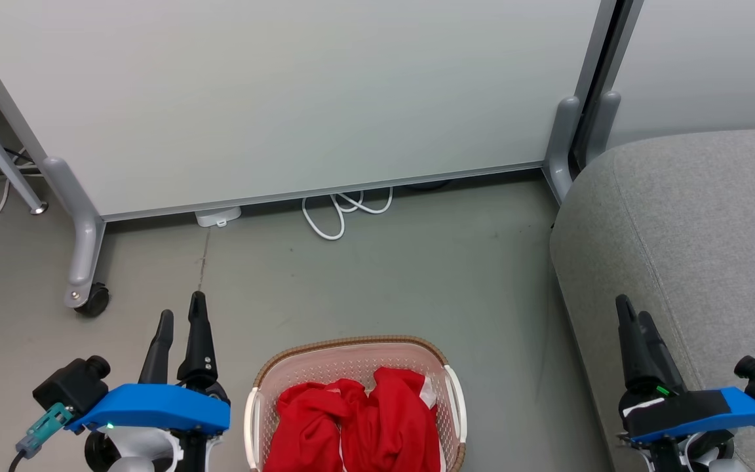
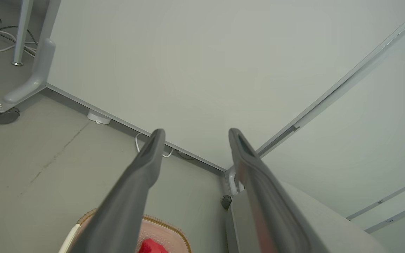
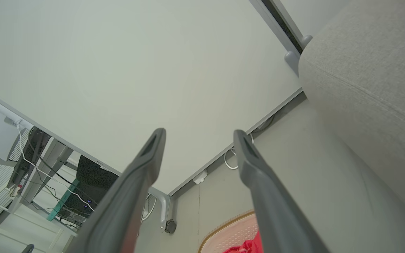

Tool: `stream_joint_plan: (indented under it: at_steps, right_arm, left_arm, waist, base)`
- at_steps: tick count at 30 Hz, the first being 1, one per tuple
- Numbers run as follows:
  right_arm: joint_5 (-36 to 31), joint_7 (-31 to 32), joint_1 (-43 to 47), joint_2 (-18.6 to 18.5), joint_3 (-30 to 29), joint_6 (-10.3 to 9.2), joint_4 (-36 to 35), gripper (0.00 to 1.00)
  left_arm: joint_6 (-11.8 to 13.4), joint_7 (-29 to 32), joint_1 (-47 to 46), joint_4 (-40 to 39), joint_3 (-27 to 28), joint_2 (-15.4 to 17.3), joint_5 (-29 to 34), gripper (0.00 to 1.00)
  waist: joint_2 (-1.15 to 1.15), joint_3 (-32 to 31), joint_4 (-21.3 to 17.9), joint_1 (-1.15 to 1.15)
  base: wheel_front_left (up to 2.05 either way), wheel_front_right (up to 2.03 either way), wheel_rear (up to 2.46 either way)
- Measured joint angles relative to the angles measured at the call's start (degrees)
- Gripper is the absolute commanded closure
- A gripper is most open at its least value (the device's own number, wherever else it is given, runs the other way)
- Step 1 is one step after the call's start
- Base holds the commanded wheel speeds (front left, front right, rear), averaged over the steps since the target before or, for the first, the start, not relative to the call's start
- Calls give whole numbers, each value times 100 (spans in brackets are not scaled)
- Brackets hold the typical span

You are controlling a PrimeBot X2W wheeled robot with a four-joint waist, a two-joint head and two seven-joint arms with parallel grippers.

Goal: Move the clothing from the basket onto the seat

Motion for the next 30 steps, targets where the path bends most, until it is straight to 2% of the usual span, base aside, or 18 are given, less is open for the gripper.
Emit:
stream_joint_plan:
  at_steps: [15, 30]
  right_arm:
    - [-1069, -249, -20, -7, 89, 0, 76, 0]
    - [-1950, -472, -24, -12, 143, 1, 102, 0]
  left_arm:
    - [143, -254, -92, 141, -288, 53, 1061, 0]
    - [159, -468, -142, 240, -531, 80, 1950, 0]
  waist:
    - [0, 9, 19, 0]
    - [0, 18, 52, 0]
  base:
    - [0, 0, 0]
    - [0, 0, 0]
